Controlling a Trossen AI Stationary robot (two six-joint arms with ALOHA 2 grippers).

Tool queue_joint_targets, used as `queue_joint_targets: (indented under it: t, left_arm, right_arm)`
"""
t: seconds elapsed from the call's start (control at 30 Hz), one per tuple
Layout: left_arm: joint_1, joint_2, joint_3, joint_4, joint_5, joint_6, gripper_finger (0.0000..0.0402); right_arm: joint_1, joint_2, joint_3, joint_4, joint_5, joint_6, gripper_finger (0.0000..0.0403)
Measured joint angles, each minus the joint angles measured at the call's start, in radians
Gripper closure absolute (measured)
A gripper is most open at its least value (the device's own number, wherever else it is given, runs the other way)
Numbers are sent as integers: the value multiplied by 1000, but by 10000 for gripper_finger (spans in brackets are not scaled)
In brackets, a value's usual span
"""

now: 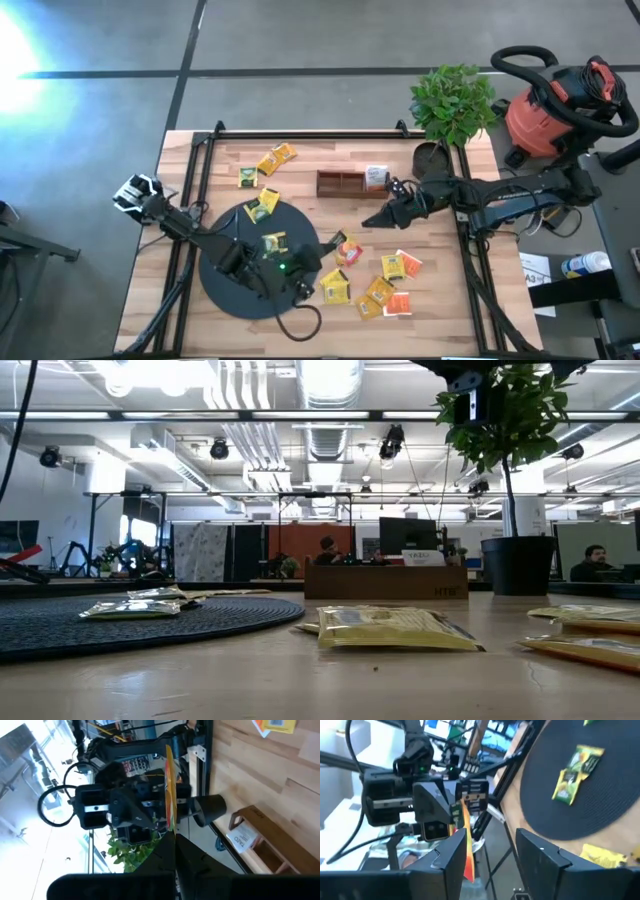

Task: Pick & Place Tea
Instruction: Put the orange tea bag into the middle section of the wooden organizer

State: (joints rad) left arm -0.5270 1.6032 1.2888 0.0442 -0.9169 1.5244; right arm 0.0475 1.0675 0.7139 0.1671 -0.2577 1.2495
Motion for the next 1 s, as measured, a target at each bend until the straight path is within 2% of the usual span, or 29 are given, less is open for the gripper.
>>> queue_joint_targets:
  t: [0.23, 0.47, 0.63, 1.0]
  left_arm:
    - [2, 20, 0, 33, 11, 6, 401]
    - [2, 24, -1, 64, 10, 13, 401]
    - [3, 24, -1, 72, 16, 12, 401]
    - [39, 24, -1, 99, 40, 12, 401]
  right_arm:
    - [0, 83, 0, 197, -66, 22, 255]
    - [0, 126, 0, 195, -94, 39, 251]
    - [0, 126, 0, 264, -107, 37, 248]
    - [23, 133, 0, 266, -134, 56, 266]
